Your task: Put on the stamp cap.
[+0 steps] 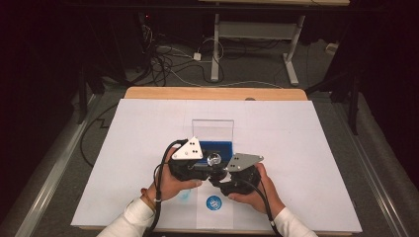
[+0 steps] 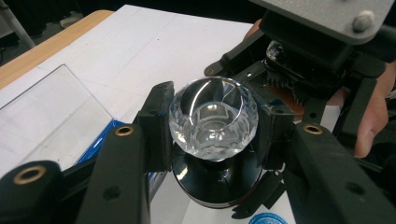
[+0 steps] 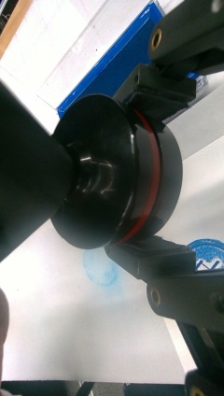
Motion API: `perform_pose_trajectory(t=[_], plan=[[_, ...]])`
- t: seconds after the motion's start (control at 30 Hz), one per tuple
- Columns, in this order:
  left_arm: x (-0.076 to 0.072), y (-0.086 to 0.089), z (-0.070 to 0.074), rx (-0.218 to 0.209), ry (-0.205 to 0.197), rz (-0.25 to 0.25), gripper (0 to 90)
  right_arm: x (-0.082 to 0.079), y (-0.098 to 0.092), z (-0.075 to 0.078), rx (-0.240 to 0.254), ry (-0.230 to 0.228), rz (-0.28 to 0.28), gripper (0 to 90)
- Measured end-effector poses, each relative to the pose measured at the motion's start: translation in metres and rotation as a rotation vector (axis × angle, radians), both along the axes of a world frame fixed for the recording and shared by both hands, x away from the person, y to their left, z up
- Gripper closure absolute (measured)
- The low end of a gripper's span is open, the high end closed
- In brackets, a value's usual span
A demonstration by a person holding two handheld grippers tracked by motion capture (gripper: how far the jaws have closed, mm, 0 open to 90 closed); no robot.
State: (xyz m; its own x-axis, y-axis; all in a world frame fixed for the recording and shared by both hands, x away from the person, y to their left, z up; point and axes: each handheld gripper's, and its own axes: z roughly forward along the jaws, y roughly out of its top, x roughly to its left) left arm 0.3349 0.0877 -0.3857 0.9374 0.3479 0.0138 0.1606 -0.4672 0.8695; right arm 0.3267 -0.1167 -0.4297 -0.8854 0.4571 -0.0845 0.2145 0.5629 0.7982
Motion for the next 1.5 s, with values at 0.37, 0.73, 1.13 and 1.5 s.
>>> perform_pose_trajectory(t=[0.37, 0.73, 1.13, 1.5], plan=[[0.002, 0.003, -0.003, -0.029, 0.017, -0.006, 54.1, 0.000, -0.002, 0.000, 0.040, 0.034, 0.000, 38.8], [0.004, 0.005, -0.005, -0.039, 0.039, -0.010, 54.1, -0.001, -0.002, 0.001, 0.021, 0.012, -0.006, 38.9], [0.007, 0.006, -0.010, -0.039, 0.078, -0.020, 54.2, -0.003, -0.001, -0.001, -0.020, -0.009, -0.009, 39.0], [0.005, 0.002, -0.012, -0.025, 0.077, -0.024, 54.1, -0.005, 0.000, -0.001, -0.046, -0.022, -0.002, 38.9]])
